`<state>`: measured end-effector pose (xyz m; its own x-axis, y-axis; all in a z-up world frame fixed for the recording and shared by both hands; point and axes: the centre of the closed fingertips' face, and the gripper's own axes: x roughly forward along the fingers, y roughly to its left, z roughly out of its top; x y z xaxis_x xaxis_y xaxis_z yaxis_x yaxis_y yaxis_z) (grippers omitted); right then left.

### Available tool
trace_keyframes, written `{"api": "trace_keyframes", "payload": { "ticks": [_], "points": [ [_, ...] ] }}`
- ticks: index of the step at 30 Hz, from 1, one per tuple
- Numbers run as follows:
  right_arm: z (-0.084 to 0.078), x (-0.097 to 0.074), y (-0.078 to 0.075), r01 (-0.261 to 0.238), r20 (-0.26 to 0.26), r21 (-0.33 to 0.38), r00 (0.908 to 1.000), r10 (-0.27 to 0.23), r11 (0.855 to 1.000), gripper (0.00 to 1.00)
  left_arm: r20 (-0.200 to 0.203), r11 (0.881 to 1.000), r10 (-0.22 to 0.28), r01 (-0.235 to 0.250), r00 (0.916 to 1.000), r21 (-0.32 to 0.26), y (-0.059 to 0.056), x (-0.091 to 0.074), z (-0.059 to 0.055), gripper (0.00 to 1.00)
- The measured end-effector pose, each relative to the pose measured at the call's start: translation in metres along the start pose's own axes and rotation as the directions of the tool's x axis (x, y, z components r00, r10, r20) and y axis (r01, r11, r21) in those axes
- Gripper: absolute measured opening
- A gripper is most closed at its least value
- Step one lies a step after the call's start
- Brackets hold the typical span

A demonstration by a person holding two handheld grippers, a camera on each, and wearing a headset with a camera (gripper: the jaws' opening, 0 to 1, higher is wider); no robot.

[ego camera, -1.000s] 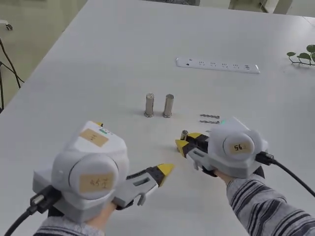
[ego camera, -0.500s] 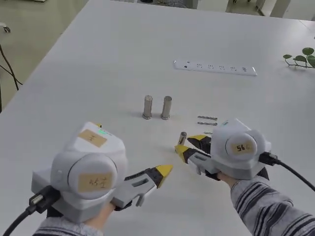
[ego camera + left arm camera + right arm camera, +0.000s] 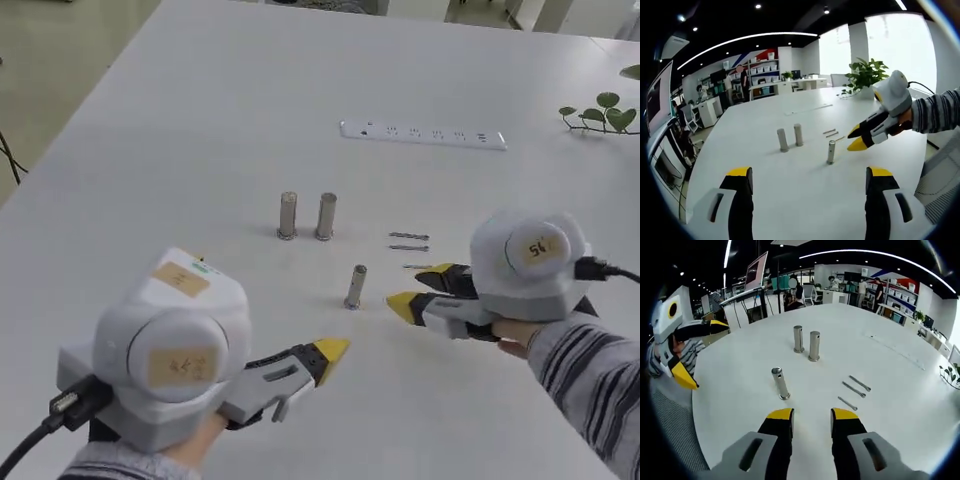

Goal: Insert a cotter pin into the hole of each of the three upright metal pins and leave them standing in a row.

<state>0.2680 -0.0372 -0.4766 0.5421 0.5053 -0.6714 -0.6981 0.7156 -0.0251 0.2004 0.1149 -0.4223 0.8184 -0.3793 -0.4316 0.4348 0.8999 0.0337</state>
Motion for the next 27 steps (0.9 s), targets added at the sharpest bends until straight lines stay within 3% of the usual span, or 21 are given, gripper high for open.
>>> {"api": "trace_keyframes", "payload": {
  "ticks": [4, 13, 17, 20, 23, 27],
  "points": [
    [-0.003, -0.004, -0.010, -0.011, -0.058, -0.036, 0.9983, 0.009, 0.999, 0.25, 0.000, 1.000, 0.002, -0.002, 1.0000, -0.006, 0.001, 0.000, 0.000, 0.93],
    [0.008, -0.004, -0.023, -0.067, -0.125, -0.122, 0.9908, 0.052, 0.990, 0.24, 0.001, 1.000, -0.001, 0.001, 1.0000, -0.002, 0.000, 0.001, 0.000, 0.92],
    [0.007, 0.000, -0.029, -0.092, -0.171, -0.130, 0.9829, 0.069, 0.987, 0.22, 0.000, 1.000, -0.008, 0.008, 1.0000, 0.000, -0.001, 0.001, 0.000, 0.91],
    [0.000, 0.005, -0.034, -0.113, -0.231, -0.143, 0.9698, 0.078, 0.983, 0.22, 0.005, 1.000, -0.009, 0.009, 0.9999, 0.004, -0.001, 0.001, 0.001, 0.90],
    [0.001, 0.010, -0.038, -0.124, -0.248, -0.168, 0.9656, 0.080, 0.978, 0.22, 0.003, 1.000, -0.005, 0.005, 1.0000, 0.004, 0.000, 0.000, 0.000, 0.89],
    [-0.002, 0.016, -0.039, -0.161, -0.292, -0.189, 0.9510, 0.101, 0.969, 0.20, 0.001, 1.000, -0.007, 0.007, 1.0000, -0.001, 0.000, 0.001, 0.000, 0.88]
  ]
}}
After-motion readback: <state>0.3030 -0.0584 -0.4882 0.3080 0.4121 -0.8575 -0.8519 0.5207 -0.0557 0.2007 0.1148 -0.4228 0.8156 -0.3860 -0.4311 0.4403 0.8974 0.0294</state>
